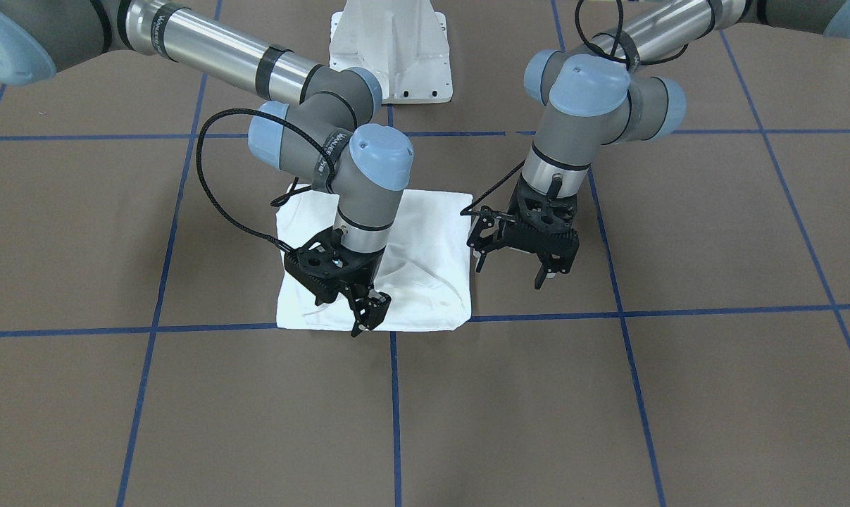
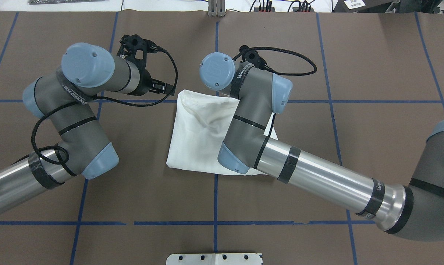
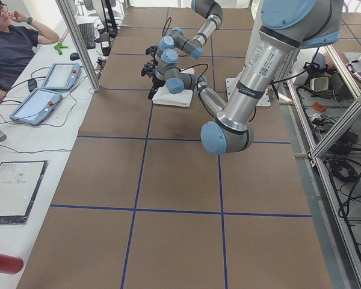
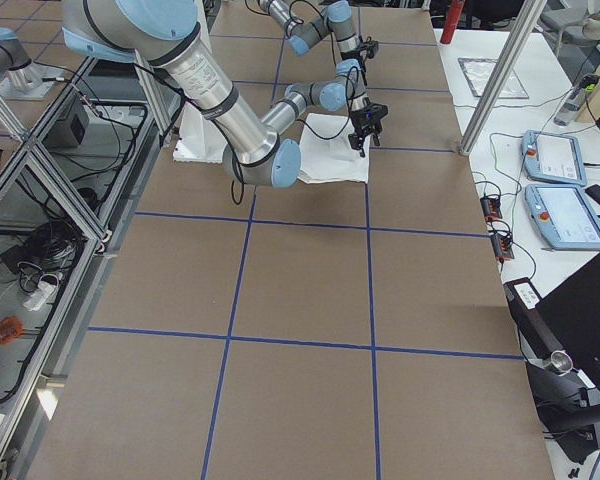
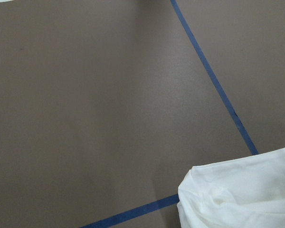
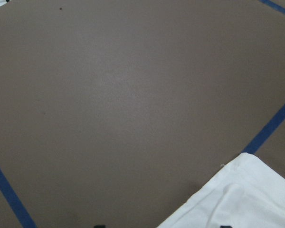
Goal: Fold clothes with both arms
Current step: 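Lower the folded edge onto the far half with both grippers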
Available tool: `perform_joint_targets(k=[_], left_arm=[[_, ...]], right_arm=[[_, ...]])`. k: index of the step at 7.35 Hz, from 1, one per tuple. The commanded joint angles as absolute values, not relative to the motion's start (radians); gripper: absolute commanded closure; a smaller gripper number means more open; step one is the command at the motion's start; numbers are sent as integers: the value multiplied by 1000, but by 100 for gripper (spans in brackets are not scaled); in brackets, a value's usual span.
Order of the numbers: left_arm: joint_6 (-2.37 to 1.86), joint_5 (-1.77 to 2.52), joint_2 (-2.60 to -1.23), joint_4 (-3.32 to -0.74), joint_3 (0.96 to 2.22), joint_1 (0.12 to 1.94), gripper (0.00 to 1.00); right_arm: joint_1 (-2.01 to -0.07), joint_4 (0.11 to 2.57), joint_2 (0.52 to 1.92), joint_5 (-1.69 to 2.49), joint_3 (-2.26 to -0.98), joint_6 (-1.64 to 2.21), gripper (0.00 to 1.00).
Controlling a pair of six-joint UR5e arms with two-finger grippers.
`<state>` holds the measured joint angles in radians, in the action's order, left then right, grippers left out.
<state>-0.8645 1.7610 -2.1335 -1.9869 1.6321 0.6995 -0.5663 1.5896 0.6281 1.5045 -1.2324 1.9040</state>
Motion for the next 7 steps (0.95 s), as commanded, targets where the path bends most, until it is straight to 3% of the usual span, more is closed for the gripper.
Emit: perform_joint_targets(k=[1,3,5,7], left_arm=[[-865,1761,-2131,-1990,1632,699,0],[-867,1761,-2126,-1990,1631,698,0],[-876,1761,-2126,-1990,1621,698,0],[-885,1761,-2126,-1990,1621,695,0]], right_arm=[[-548,1650,627,1529,-1244,1899,26],[-548,1667,637,1536,-1252,1862,29],[-554,1674,635,1542,-1253,1861,100],[-575,1712,640,1540,-1253,1849,100]])
